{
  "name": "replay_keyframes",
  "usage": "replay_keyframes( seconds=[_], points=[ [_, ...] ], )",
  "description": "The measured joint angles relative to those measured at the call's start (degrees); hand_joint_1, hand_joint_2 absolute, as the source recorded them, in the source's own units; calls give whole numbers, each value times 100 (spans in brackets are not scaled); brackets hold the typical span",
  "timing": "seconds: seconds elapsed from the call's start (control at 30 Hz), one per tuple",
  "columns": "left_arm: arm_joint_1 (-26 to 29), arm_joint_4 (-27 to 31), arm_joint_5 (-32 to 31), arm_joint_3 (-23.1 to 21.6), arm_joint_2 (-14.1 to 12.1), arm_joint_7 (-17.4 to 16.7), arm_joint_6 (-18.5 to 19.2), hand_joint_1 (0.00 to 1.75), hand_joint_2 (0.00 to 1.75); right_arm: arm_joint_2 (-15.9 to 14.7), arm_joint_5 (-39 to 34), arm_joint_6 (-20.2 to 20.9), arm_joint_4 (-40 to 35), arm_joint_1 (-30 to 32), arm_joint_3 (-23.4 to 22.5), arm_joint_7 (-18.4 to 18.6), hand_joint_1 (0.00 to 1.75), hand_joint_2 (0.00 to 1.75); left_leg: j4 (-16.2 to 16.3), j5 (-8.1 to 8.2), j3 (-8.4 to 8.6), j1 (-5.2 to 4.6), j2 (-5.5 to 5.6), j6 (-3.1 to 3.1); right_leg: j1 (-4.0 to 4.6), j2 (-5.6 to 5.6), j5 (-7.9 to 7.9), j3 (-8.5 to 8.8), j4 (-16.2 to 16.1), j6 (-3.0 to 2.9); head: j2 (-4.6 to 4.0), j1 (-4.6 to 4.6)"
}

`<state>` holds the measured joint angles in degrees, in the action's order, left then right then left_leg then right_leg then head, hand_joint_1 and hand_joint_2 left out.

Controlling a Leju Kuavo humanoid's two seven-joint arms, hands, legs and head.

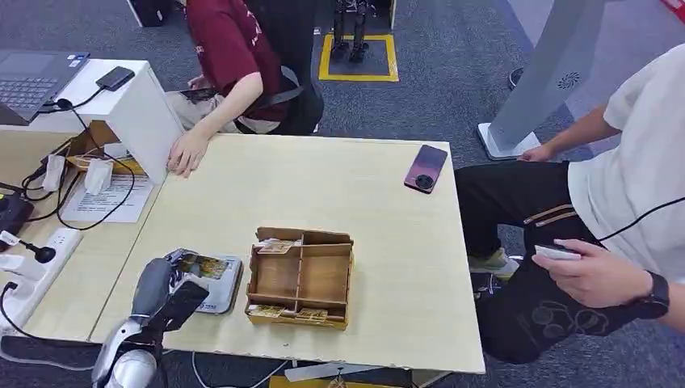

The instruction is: Pass the card to the sensor for recognition and then transmit it.

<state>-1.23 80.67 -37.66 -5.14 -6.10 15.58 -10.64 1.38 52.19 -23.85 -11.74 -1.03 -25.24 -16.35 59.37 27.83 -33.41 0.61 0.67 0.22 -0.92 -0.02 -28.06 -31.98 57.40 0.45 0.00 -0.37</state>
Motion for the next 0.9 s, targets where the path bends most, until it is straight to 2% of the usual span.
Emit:
replay_keyframes(
  seconds=[0.1, 0.4, 0.53, 0.9],
  points=[
    [-29, -52, -35, 0, 30, -11, -32, 175, 175, 2, 2, 0, 0, -1, -9, 0, 0, 175, 0, 0, 0, 0, 0, 0, 0, 0, 0, 0, 0, 0, 0, -2],
    [-174, -610, -752, 11, 55, -361, -652, 175, 175, 22, 79, 26, 0, -4, -26, -127, 0, 175, 0, 0, -1, 0, 0, 0, 0, 0, 0, 0, 0, 0, 2, 0],
    [-253, -939, -874, 72, 55, -378, -702, 175, 175, 24, 116, 26, 0, -19, -57, -205, 0, 175, 0, 0, -1, 0, 1, 0, 0, -1, 0, 1, 0, 0, 2, 0],
    [-473, -1598, -1771, 103, 50, -586, -962, 175, 175, 24, 262, 72, -2, -55, -225, -291, 0, 175, -1, 0, 2, 0, 2, 0, 0, -2, 0, 5, 0, 0, 0, 0]
  ],
)
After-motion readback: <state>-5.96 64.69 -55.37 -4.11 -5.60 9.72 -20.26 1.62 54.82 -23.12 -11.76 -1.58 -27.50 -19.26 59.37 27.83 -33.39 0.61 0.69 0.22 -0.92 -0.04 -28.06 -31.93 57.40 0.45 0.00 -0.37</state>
